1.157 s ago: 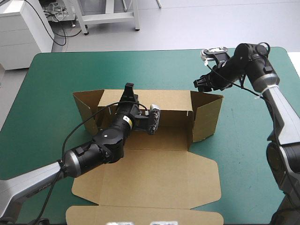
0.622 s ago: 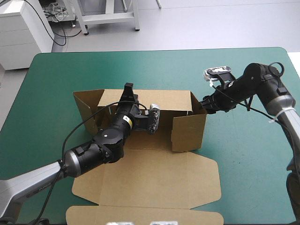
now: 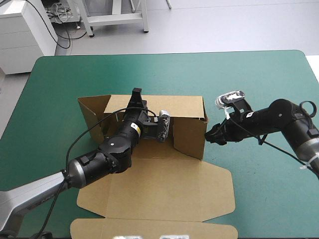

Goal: Fold the box

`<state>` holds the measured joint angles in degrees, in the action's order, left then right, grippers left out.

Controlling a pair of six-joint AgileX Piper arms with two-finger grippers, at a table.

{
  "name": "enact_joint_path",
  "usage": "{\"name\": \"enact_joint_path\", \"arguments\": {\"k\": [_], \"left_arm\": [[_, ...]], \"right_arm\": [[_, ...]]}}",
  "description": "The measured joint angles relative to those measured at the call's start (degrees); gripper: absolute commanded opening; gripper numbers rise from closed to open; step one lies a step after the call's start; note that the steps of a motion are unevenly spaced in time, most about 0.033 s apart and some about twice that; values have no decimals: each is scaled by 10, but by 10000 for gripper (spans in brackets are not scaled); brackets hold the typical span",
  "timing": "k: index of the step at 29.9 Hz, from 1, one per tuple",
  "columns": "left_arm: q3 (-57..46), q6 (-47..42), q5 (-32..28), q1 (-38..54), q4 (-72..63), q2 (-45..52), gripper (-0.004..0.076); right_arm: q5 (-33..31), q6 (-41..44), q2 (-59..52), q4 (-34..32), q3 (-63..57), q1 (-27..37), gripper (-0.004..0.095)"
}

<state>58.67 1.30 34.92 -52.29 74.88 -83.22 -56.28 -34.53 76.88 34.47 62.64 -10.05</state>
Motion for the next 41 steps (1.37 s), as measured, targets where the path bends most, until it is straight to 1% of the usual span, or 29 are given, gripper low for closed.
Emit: {"name": "enact_joint_path", "arguments": {"k": [4, 7, 9, 12, 15, 18, 19, 21, 24, 25, 32, 36, 38, 41], "left_arm": [[0, 0, 0, 0, 0, 0, -8], [0, 0, 0, 0, 0, 0, -8], [0, 0, 0, 0, 0, 0, -8], [0, 0, 0, 0, 1, 0, -8], [0, 0, 0, 0, 1, 0, -8], [0, 0, 0, 0, 1, 0, -8], [0, 0, 0, 0, 1, 0, -8], [0, 0, 0, 0, 1, 0, -8], [0, 0, 0, 0, 1, 0, -8], [0, 0, 0, 0, 1, 0, -8], [-1, 0, 4, 0, 0, 0, -8], [-1, -2, 5, -1, -1, 3, 0], [-1, -5, 10, -7, -3, 8, 35], [-5, -6, 11, -24, -14, 20, 126]], "right_arm": [[38, -12, 0, 1, -17, -54, 504], [89, 11, 0, -25, -18, -103, 504], [125, 61, 0, -72, -19, -131, 497], [158, 152, 0, -150, -20, -170, 448], [176, 244, 0, -242, -20, -208, 442], [187, 339, 0, -318, -20, -238, 440], [190, 364, 0, -336, -21, -246, 420], [193, 419, 0, -376, -21, -261, 317], [192, 469, 0, -420, -22, -278, 19], [189, 478, 0, -431, -22, -283, -14], [180, 542, 0, -457, -22, -291, -14], [182, 597, 0, -491, -22, -297, -14], [187, 625, 1, -513, -22, -298, -14], [195, 657, 1, -544, -22, -298, -16]]}}
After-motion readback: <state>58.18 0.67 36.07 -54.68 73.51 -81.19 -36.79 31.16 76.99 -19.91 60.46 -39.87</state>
